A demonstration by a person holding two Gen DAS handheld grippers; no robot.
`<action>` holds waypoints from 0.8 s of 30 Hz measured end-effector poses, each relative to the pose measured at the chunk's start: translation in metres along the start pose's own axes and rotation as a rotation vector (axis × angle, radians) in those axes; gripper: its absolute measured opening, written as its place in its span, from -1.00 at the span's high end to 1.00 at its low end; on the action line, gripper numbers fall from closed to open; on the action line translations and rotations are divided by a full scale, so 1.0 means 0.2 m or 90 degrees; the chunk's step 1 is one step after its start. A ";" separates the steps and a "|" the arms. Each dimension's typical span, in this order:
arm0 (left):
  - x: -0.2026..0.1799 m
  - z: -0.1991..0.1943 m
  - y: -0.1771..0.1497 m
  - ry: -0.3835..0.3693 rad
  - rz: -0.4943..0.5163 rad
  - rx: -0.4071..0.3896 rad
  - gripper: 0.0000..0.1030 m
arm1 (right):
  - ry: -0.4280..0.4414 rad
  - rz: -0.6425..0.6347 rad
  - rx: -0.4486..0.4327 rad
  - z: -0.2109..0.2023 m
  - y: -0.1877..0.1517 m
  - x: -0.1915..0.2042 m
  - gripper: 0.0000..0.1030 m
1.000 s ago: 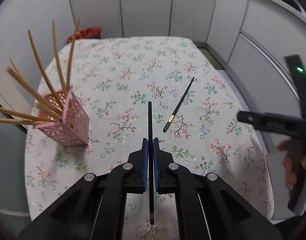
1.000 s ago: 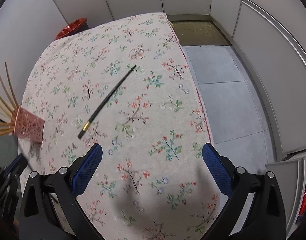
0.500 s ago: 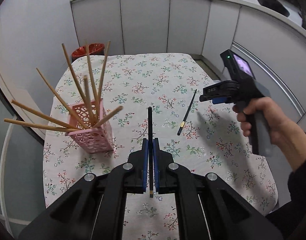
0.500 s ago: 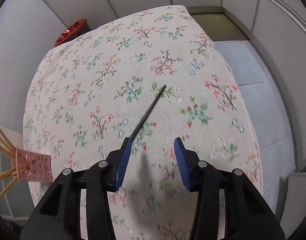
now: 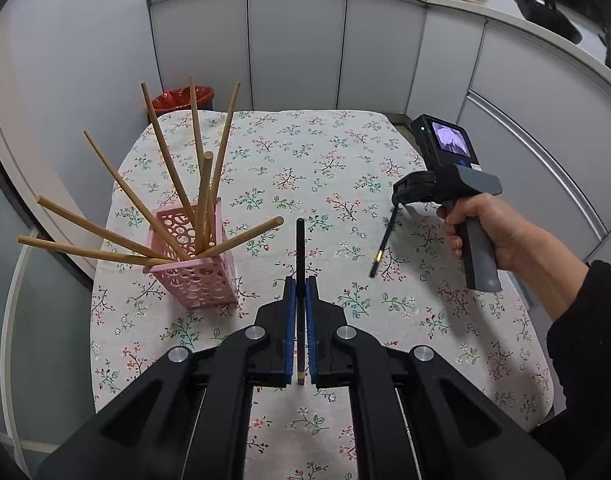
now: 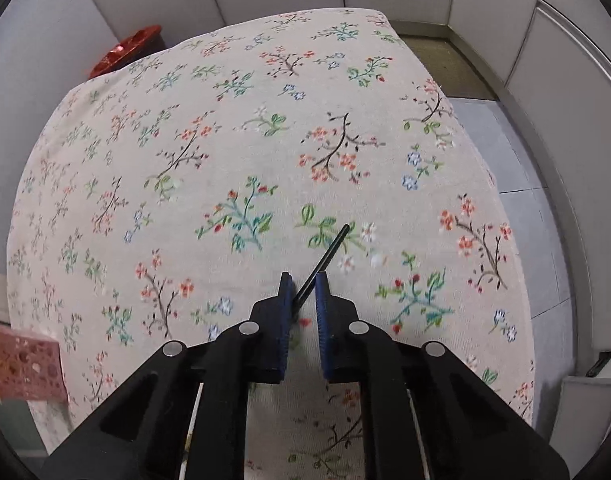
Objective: Organize utensils
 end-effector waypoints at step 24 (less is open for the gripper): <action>0.16 -0.35 0.00 -0.018 -0.066 -0.099 0.91 | 0.107 -0.051 -0.113 -0.66 -0.47 0.26 0.94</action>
Point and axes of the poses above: each gripper's, at about its wrist camera, not at the fingertips, and z roughly the way its jaws point, x to its left, y to its top, the point moved 3 cm from there along z, roughly the way its jaws point, and after that the axes turned 11 degrees about -z, right-handed, at the moved point
